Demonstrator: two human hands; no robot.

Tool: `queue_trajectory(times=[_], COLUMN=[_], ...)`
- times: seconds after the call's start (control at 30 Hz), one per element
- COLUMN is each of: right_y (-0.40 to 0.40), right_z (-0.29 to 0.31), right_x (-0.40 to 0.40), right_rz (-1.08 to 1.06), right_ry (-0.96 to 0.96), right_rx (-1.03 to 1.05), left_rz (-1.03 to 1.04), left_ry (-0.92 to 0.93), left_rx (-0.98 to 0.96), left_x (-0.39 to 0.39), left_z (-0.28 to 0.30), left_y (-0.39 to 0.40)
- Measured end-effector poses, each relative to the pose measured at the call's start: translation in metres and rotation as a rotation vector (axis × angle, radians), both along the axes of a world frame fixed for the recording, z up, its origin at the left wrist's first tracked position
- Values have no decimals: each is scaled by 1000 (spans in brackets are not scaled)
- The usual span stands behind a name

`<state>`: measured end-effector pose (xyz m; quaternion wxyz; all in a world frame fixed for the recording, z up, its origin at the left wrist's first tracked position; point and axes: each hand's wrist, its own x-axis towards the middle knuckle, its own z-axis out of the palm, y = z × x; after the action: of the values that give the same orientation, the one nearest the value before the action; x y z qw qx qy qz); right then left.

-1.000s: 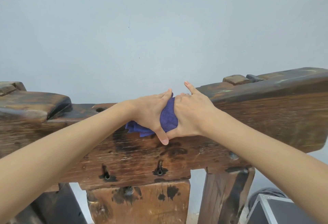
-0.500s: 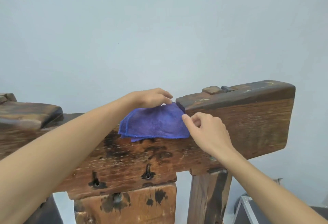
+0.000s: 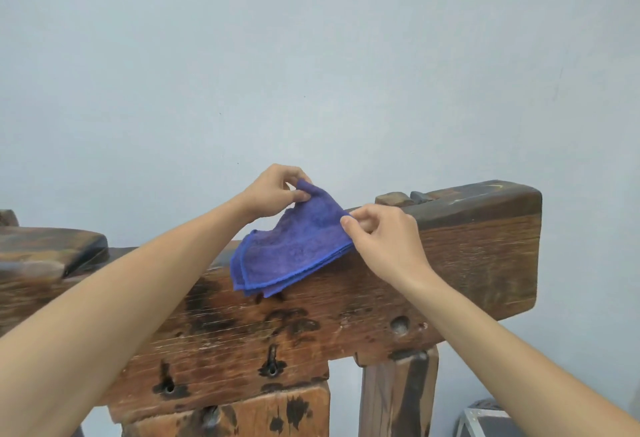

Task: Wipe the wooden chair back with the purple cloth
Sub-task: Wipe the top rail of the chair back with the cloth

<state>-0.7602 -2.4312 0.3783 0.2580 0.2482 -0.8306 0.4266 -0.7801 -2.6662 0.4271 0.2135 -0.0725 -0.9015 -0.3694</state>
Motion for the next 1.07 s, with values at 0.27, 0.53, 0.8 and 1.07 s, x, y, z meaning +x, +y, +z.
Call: queue_trajectory(times=[0.27,0.53,0.8,1.07], right_y=[34,-6,-48,-29], right_z=[28,27,21,15], right_x=[-34,-25,-58,-75], right_rz=[-231,-27,63,0], right_ry=[-4,415,40,23], right_rx=[108,599,963,855], left_rz=[67,-231,-227,-288], left_ry=[89,-157,-236,-7], left_rx=[198,172,-567,-393], left_x=[-25,13,35,14], left_z=[0,-20,-49,-59], left_y=[33,33,55,70])
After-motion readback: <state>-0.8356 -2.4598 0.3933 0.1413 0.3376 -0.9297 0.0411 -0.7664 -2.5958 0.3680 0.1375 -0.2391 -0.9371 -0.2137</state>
